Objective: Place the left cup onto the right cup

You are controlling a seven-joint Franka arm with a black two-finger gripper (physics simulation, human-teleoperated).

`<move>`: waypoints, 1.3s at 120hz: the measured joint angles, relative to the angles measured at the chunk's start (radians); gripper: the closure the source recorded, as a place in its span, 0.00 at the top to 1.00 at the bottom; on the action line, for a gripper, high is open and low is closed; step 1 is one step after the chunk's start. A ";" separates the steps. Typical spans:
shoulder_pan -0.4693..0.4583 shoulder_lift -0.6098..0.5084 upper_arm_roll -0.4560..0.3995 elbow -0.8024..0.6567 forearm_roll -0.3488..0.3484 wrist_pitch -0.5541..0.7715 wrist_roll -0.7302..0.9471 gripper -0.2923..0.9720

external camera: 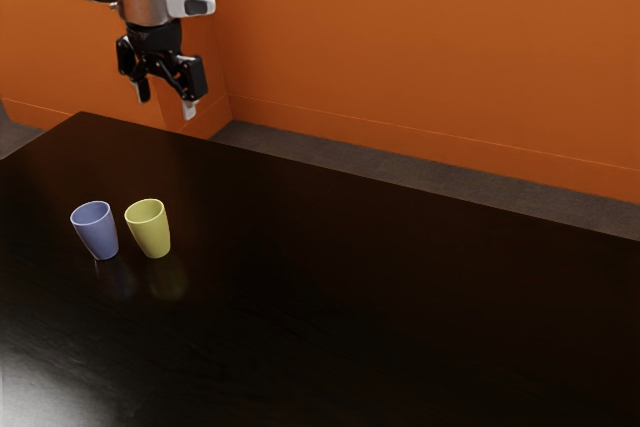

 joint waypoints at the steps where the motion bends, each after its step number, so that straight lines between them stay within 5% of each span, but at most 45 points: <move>1: -0.001 0.000 0.000 0.000 0.000 0.001 0.001 0.77; 38: -0.016 0.005 0.000 0.002 0.006 0.015 0.022 0.77; 72: -0.004 0.043 0.098 0.009 -0.005 0.080 0.007 0.77; 156: -0.010 0.151 0.281 0.013 -0.073 0.148 -0.318 0.77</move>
